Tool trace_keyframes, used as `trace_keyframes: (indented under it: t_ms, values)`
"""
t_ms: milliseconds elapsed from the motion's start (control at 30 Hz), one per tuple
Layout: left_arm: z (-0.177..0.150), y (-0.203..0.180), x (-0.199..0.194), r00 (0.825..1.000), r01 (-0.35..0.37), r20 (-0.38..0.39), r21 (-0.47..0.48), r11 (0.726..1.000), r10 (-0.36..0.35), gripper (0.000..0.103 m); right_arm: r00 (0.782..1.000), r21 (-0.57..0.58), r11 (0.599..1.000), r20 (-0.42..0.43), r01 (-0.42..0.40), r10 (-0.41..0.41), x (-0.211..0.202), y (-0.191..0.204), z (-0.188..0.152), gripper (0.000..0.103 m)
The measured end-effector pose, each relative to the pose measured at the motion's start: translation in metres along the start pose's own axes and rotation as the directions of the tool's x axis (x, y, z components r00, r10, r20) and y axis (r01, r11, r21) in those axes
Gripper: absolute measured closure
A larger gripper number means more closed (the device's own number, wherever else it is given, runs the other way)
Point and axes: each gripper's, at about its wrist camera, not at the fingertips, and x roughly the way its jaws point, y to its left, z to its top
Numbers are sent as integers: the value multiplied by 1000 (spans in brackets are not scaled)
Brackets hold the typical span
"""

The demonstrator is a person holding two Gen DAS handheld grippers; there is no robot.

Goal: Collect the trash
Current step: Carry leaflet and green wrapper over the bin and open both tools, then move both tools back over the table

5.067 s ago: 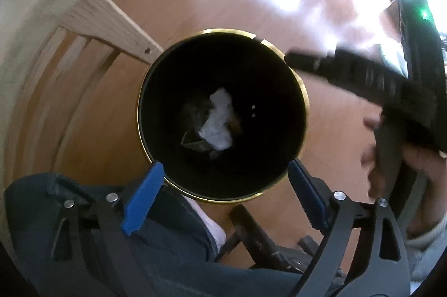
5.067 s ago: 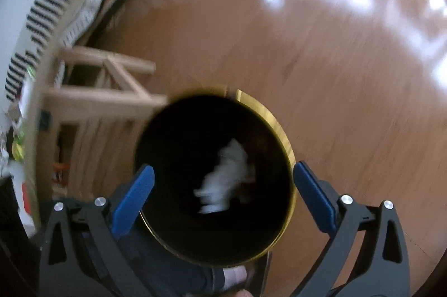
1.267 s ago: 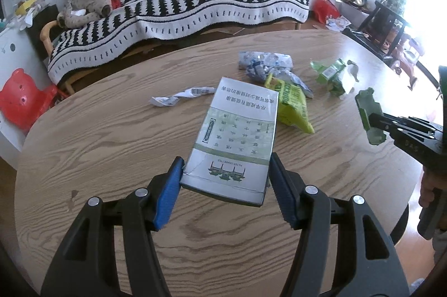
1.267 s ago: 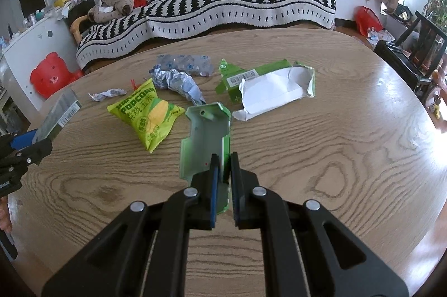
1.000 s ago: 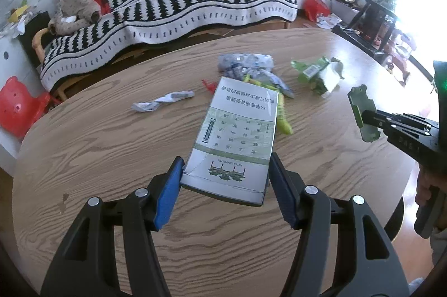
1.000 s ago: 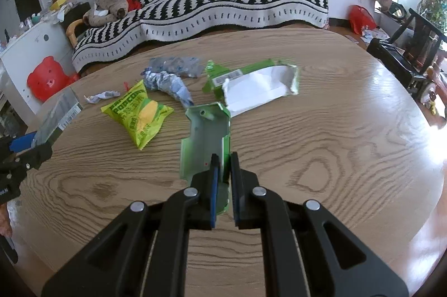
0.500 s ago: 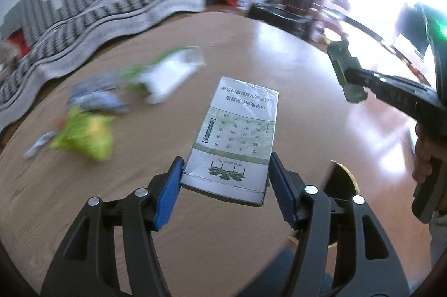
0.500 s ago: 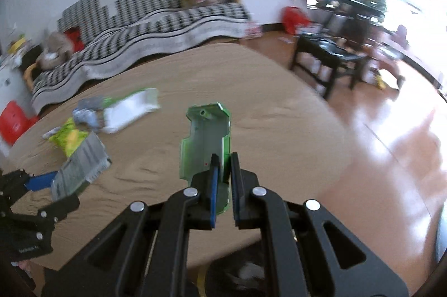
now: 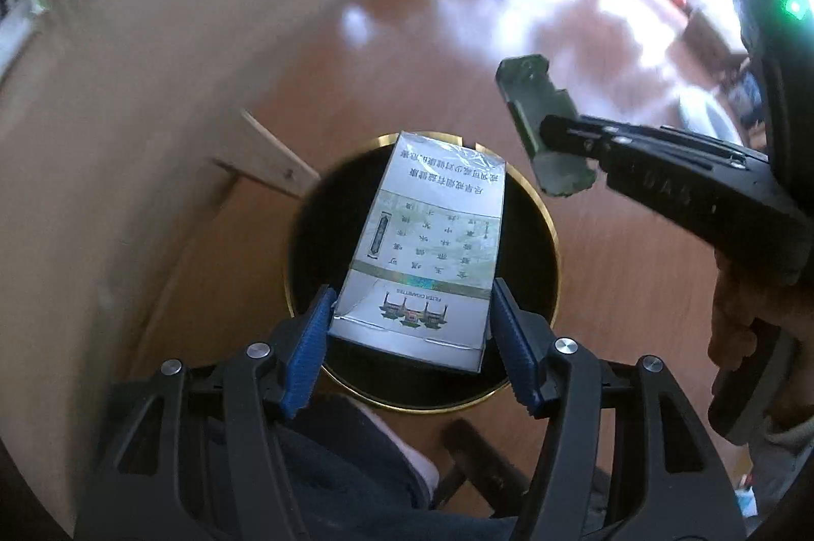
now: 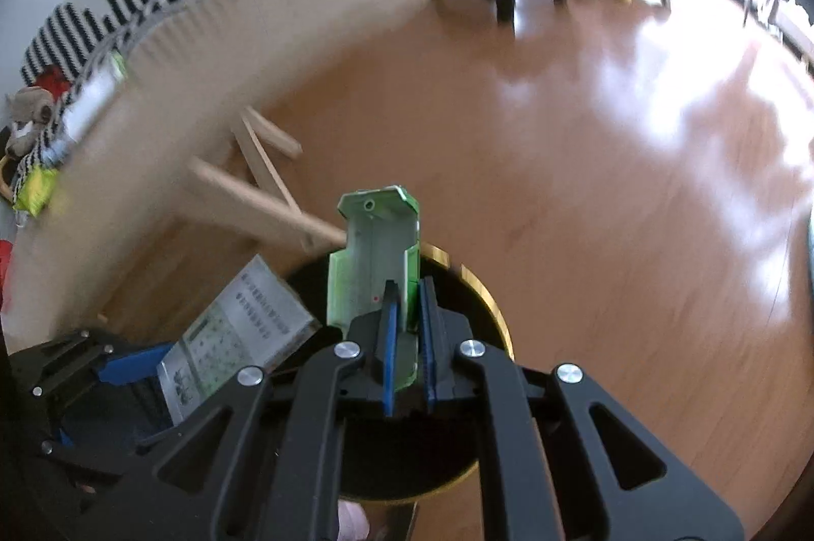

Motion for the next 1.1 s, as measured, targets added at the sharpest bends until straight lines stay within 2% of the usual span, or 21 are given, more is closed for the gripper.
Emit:
trace_keyframes:
  t_ms: [100,233,600,667,700,733,767,800,867,933,1000,1033,1100]
  values:
    - [2,1,15,999,5,-41,-1,1000,-5,44,998,29,1000,-68,-3,5,26,-5,-14,94]
    - [10,4,27,998,12,-68,-11,1000,-12,44,994,44,999,-108,-5,9,42,-11,-22,94]
    - [15,1,36,994,25,-109,-13,1000,-26,43,990,85,996,-142,-13,25,56,-19,-12,94]
    - [15,-1,37,993,17,-119,-8,1000,-18,40,988,114,993,-148,-19,36,56,-26,-12,92]
    - [14,-2,36,993,15,-120,-9,1000,-15,35,988,124,992,-149,-26,44,55,-28,-12,83]
    - [14,-3,33,993,21,-113,-13,1000,-22,21,989,140,990,-142,-28,49,52,-31,-10,54]
    - [16,-6,30,995,25,-97,-16,1000,-27,10,992,158,987,-114,-27,45,44,-35,-8,35]
    - [15,-7,23,998,22,-65,-16,1000,-23,7,996,178,984,-78,-32,47,35,-40,-6,7]
    - [14,-12,9,999,22,-24,-1,1000,-22,6,999,219,974,-3,-51,52,13,-49,1,6]
    - [13,-17,-2,998,51,-26,19,999,-50,6,997,232,971,58,-61,49,-7,-55,10,6]
    - [12,-23,-19,998,62,-23,53,997,-61,6,992,205,978,127,-35,9,-28,-54,18,6]
    - [12,-24,-25,999,53,-11,68,996,-52,6,989,185,983,150,-15,-13,-35,-51,21,6]
    - [9,-26,-48,998,-11,65,112,994,4,6,983,140,990,178,24,-49,-44,-42,28,6]
